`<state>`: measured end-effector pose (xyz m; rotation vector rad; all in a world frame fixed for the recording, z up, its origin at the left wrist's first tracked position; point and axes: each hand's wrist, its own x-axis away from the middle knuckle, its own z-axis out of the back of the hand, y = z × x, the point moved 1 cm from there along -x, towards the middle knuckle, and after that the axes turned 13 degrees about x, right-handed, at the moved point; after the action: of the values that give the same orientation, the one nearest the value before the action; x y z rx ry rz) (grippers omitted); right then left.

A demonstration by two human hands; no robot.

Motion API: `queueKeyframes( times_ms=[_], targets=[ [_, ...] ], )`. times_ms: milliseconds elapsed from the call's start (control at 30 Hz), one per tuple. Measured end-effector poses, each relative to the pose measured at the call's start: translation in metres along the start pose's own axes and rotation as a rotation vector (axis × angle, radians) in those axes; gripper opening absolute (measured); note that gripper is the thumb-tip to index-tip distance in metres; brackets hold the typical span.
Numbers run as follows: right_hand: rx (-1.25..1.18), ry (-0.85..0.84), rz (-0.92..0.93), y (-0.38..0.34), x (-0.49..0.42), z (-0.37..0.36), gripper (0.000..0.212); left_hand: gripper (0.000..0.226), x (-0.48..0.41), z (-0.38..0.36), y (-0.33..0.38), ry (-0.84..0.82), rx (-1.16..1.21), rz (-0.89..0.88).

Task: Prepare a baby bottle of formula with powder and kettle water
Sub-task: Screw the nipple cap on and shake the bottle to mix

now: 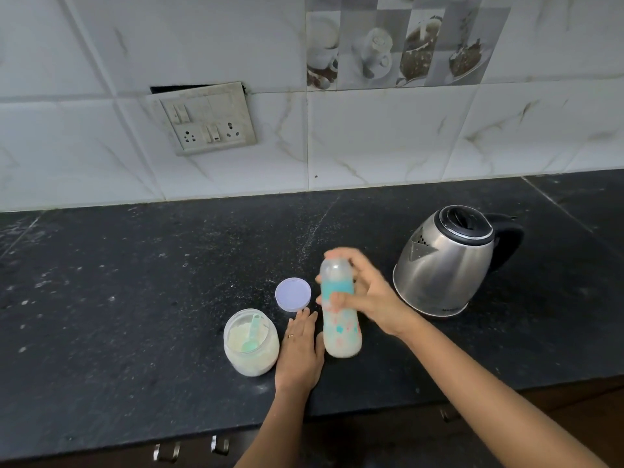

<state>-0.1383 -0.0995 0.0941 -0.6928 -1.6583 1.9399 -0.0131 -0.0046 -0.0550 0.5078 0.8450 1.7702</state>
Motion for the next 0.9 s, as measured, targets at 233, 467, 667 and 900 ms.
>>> queueKeyframes(
  times_ms=[233,467,667,900],
  targets=[
    [-0.274,0.225,0.007,-0.006,-0.010,0.006,0.062,0.051,0.001,0.003,0.005,0.028,0.000,0.001],
    [-0.409,0.393,0.016,-0.011,-0.010,0.006,0.059,0.050,0.001,0.002,0.005,0.035,0.003,0.017],
    [-0.115,0.146,0.087,-0.006,-0.002,-0.001,0.062,0.052,0.001,0.003,0.003,0.016,0.025,0.009],
    [-0.057,0.082,0.058,-0.008,0.002,-0.007,0.061,0.053,0.001,0.003,0.005,0.000,0.031,-0.006]
  ],
)
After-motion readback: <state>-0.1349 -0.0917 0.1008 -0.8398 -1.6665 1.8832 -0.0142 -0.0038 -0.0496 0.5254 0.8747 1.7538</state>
